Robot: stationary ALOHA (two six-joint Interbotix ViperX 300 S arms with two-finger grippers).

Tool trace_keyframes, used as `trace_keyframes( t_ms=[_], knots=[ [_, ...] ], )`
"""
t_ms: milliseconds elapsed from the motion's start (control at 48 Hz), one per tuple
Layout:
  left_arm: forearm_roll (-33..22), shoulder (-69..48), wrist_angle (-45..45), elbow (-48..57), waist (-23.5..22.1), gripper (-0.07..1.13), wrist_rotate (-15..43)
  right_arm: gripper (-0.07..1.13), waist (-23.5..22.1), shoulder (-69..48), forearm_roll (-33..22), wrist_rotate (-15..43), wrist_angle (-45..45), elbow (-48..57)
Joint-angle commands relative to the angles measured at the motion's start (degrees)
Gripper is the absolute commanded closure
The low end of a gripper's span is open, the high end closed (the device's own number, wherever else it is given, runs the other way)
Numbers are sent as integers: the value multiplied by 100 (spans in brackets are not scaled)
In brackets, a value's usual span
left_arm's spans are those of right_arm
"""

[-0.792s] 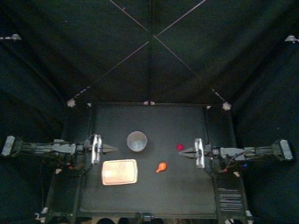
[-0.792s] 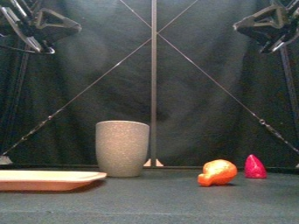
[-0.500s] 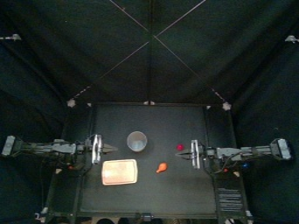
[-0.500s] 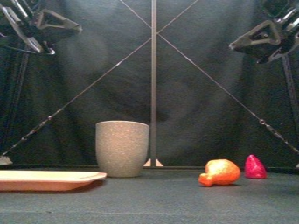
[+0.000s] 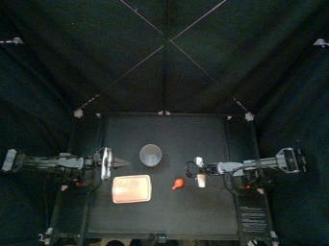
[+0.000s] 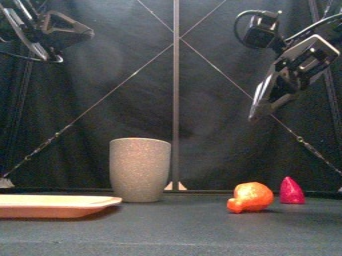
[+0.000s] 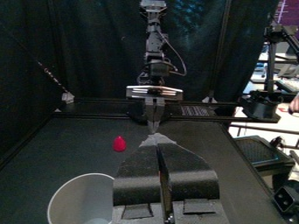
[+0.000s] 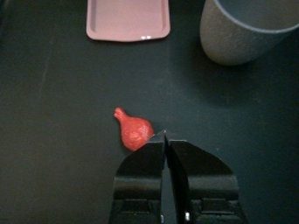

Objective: Pick the drumstick then place it on the pink plate
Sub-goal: Pick the drumstick

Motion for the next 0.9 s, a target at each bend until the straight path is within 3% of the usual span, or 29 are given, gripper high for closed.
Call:
trace_keyframes(
  t_ms=[21, 125, 333, 396, 896],
  knots=[
    [-9, 35, -44, -141, 18, 99, 9, 93, 97, 308, -176, -9, 149, -387],
    [0, 35, -44, -132, 18, 99, 9, 74, 202, 624, -404, 26, 299, -677],
    [-9, 35, -44, -132, 18, 99, 9, 14, 229, 967, -422, 123, 650, -1143],
    [-9, 35, -53, -114, 18, 99, 9, 3, 229, 1081, -439, 211, 659, -1195],
    [-9, 35, -114, -70, 9, 99, 9, 1, 457, 2241, -439, 264, 1529, -1635]
  ],
)
